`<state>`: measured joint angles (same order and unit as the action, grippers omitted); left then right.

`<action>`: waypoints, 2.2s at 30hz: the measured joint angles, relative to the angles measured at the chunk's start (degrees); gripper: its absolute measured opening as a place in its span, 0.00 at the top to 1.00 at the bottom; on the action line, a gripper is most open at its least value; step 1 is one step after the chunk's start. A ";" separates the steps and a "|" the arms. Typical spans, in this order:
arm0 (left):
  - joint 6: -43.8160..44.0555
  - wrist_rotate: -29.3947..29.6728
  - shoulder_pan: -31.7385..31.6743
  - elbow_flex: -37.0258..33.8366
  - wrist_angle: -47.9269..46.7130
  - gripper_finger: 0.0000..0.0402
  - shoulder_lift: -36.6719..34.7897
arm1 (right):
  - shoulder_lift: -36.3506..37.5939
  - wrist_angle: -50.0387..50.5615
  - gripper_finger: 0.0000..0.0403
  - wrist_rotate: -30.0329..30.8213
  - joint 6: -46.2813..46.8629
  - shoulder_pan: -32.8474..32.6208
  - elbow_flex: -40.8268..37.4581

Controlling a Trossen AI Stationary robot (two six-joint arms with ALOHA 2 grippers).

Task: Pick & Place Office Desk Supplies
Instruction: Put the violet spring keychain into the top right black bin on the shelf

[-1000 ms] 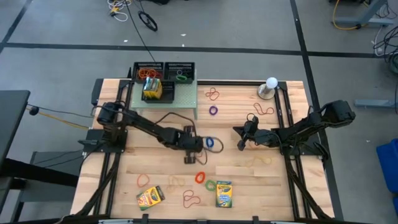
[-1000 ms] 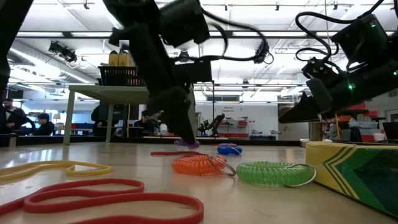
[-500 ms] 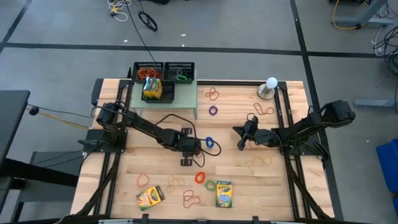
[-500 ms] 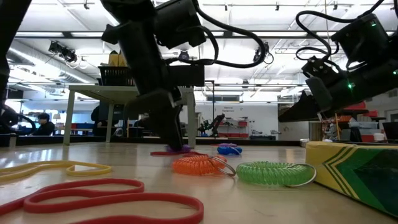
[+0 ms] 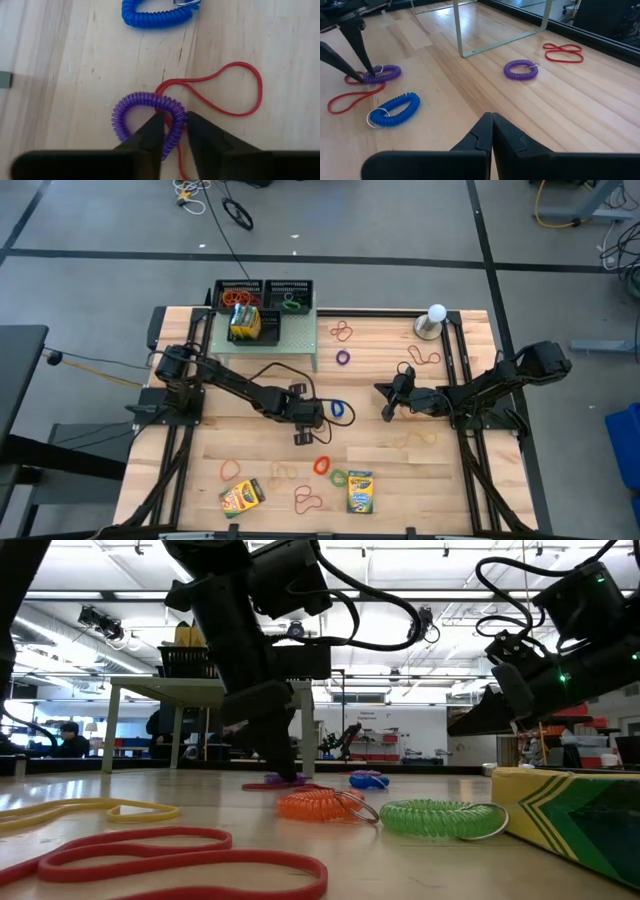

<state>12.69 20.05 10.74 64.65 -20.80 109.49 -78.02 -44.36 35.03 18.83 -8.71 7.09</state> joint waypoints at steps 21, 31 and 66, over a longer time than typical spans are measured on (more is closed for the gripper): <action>4.41 0.84 0.15 0.13 -3.72 0.91 -16.42 | -0.02 0.01 0.98 -0.02 -0.02 -0.02 -0.02; 5.75 -5.36 -4.92 0.01 -4.18 0.64 -4.29 | -0.02 -0.91 0.98 -0.03 -0.03 -0.11 -0.04; -9.19 -12.62 -9.00 -0.05 -6.19 0.95 -3.93 | -0.02 -0.85 0.98 -0.07 -0.15 -0.09 -0.04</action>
<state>3.50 7.43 1.74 64.60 -26.99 105.57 -78.04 -45.21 34.96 18.68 -8.80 7.05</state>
